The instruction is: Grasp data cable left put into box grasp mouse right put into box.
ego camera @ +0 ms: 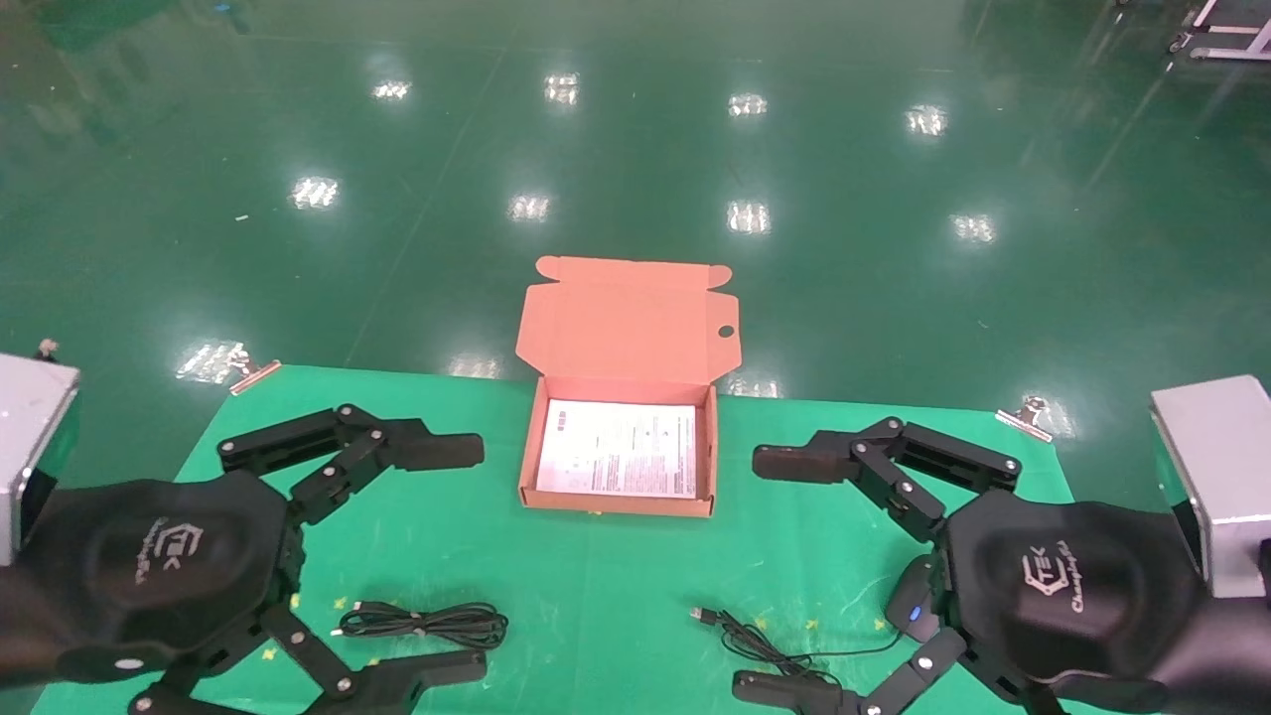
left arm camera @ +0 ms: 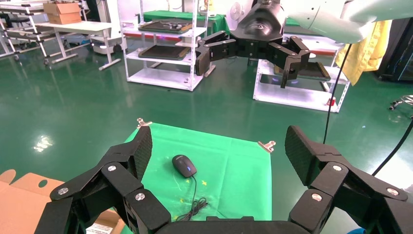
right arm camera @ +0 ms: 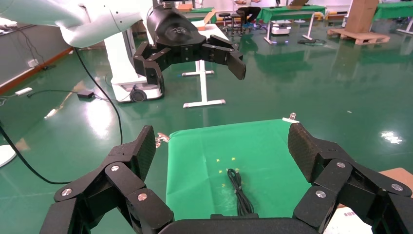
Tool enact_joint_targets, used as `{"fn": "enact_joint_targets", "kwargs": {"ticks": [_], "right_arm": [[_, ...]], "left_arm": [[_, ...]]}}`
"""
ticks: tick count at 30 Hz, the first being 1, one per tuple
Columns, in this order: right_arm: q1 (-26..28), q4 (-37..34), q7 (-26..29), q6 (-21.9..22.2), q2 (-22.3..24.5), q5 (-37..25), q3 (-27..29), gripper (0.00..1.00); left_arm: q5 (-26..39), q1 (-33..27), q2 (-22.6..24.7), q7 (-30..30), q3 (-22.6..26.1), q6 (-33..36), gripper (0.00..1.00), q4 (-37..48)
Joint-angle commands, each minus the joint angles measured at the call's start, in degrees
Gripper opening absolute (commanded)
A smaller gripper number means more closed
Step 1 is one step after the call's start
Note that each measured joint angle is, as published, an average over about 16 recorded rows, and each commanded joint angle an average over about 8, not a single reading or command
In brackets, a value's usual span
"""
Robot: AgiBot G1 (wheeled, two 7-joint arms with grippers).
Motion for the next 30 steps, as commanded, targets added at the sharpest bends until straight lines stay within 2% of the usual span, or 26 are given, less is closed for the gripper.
{"fn": "enact_joint_targets", "kwargs": {"ticks": [1, 26, 30], "right_arm": [[0.0, 0.0, 0.0, 0.0, 0.0, 0.0, 0.0, 1.0], [-0.01, 0.0, -0.01, -0.02, 0.0, 0.02, 0.01, 1.0], [0.25, 0.05, -0.4, 0.07, 0.09, -0.41, 0.04, 1.0]], "left_arm": [[0.0, 0.0, 0.0, 0.0, 0.0, 0.0, 1.0, 0.0], [-0.07, 0.0, -0.01, 0.05, -0.09, 0.13, 1.0, -0.09], [1.62, -1.26, 0.13, 0.4, 0.64, 0.66, 1.0, -0.59]]}}
